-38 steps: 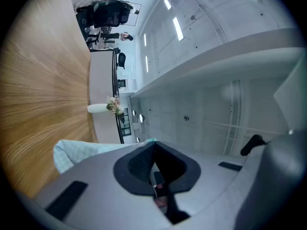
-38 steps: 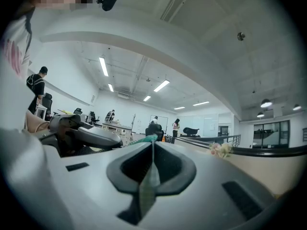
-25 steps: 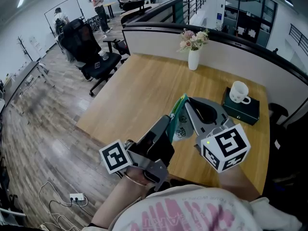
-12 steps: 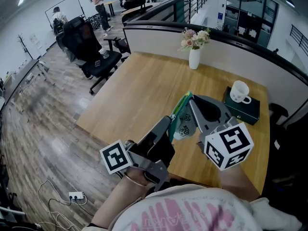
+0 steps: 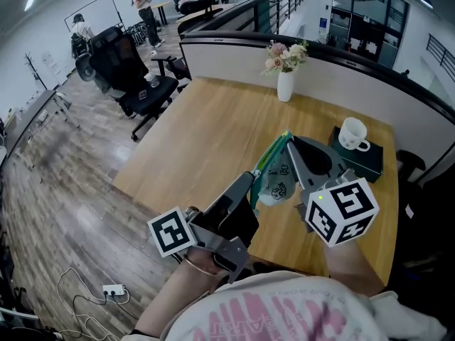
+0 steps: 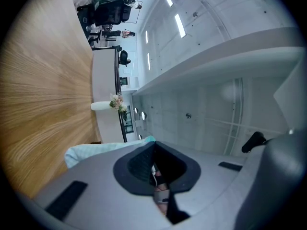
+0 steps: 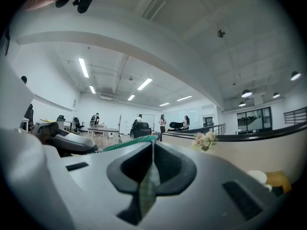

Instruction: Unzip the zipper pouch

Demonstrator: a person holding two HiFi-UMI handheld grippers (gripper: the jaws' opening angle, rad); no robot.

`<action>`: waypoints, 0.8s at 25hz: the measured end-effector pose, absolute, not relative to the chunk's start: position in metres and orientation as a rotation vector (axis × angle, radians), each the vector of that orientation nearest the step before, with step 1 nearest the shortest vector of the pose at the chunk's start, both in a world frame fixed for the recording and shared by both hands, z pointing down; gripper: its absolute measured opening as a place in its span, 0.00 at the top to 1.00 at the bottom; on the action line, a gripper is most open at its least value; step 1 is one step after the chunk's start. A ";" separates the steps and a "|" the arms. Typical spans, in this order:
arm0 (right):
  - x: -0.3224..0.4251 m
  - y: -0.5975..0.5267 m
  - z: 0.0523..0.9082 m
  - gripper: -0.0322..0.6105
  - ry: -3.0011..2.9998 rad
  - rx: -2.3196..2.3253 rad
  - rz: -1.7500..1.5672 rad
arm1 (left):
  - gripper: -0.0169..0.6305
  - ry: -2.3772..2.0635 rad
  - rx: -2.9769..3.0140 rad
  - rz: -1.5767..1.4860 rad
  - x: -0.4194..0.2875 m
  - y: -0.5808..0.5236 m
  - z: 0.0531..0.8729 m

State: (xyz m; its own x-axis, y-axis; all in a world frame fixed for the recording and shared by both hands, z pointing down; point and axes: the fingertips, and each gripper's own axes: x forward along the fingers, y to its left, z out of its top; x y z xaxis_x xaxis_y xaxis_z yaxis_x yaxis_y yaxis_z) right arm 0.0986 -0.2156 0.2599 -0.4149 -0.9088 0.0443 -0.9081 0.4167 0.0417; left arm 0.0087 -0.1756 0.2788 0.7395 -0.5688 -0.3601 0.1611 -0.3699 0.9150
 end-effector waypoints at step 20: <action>0.130 -0.230 0.260 0.93 -2.553 1.809 0.100 | 0.97 -0.328 1.802 -0.800 -0.001 -0.181 0.280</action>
